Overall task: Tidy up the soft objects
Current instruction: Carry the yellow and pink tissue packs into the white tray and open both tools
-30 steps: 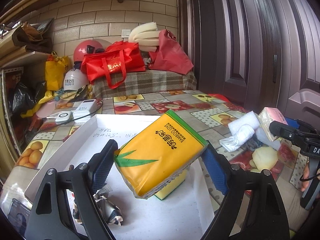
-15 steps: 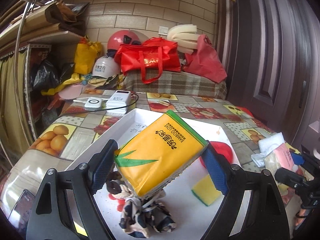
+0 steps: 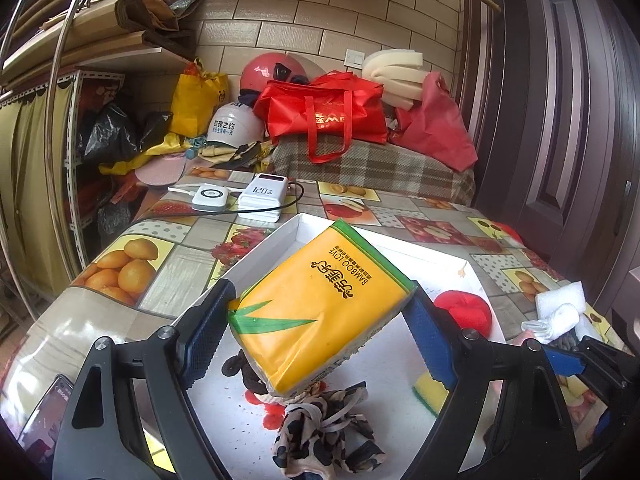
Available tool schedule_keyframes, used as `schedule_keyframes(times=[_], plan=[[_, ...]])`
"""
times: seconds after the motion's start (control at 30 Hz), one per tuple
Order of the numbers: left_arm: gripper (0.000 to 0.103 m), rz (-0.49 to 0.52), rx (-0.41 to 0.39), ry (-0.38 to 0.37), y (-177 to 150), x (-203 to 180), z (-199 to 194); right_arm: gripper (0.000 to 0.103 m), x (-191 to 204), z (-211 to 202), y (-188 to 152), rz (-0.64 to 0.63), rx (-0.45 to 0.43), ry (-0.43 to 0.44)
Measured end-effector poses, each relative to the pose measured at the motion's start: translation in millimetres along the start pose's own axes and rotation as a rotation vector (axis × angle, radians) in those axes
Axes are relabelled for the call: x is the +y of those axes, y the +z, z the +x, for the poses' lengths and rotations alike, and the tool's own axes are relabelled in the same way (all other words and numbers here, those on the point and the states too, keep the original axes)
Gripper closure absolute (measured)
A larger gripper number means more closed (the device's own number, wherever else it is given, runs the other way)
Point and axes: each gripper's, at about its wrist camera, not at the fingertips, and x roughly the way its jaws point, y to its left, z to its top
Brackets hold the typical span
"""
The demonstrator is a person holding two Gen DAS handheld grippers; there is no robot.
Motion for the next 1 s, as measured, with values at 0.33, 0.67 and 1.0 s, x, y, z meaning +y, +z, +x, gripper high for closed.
schedule_keyframes(times=[0.33,0.67,1.0], plan=[[0.017,-0.031,0.026,0.013,0.4,8.9,6.3,0.025,-2.6,46.9,2.7,0.019,0.19,0.081],[0.017,-0.035,0.028,0.024,1.1,9.0,6.8,0.03,-50.1,71.7,22.9,0.151,0.162,-0.13],[0.017,0.046,0.031,0.072,5.4,-6.5,20.5,0.028,-17.2,49.9,25.4,0.041,0.053,-0.073]])
